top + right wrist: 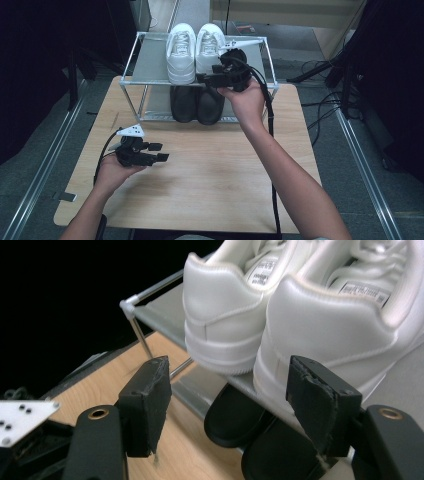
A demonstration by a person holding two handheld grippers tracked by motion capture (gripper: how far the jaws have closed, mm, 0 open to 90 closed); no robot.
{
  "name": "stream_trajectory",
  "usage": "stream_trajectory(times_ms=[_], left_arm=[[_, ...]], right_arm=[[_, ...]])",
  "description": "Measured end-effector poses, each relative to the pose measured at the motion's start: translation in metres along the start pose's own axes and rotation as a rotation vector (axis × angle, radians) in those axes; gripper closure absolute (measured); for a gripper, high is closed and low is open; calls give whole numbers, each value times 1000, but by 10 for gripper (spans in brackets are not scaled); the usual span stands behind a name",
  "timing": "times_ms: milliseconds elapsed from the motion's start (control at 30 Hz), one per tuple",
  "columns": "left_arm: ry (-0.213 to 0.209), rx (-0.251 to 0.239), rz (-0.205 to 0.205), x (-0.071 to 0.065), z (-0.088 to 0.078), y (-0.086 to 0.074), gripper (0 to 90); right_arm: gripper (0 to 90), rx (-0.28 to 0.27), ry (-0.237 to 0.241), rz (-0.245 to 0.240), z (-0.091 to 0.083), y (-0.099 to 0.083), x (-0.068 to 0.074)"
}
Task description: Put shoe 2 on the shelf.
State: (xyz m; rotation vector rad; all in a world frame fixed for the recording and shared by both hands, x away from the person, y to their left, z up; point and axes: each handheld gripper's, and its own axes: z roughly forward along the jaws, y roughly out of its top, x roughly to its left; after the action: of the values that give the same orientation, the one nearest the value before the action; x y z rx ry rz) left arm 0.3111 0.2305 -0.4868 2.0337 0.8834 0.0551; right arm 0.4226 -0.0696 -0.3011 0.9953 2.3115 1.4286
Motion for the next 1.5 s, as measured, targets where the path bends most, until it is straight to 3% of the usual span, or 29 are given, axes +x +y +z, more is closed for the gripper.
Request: stream_trajectory(times_ms=[367, 633, 733, 967, 1167, 1500], left_arm=[[-9, 15, 13, 1, 6, 3, 427], [3, 22, 12, -1, 8, 4, 424], [5, 23, 12, -1, 9, 4, 423], [9, 20, 18, -3, 10, 4, 423], [14, 21, 19, -4, 11, 4, 421], [26, 27, 25, -4, 11, 3, 421]], right_arm=[[345, -12, 27, -9, -10, -37, -2], [325, -13, 55, 12, -13, -63, -5], [318, 0, 87, 20, -12, -77, -7], [312, 4, 97, 48, -12, -106, -11], [300, 5, 109, 51, -14, -120, -16], [294, 25, 73, 47, -22, -142, -18]])
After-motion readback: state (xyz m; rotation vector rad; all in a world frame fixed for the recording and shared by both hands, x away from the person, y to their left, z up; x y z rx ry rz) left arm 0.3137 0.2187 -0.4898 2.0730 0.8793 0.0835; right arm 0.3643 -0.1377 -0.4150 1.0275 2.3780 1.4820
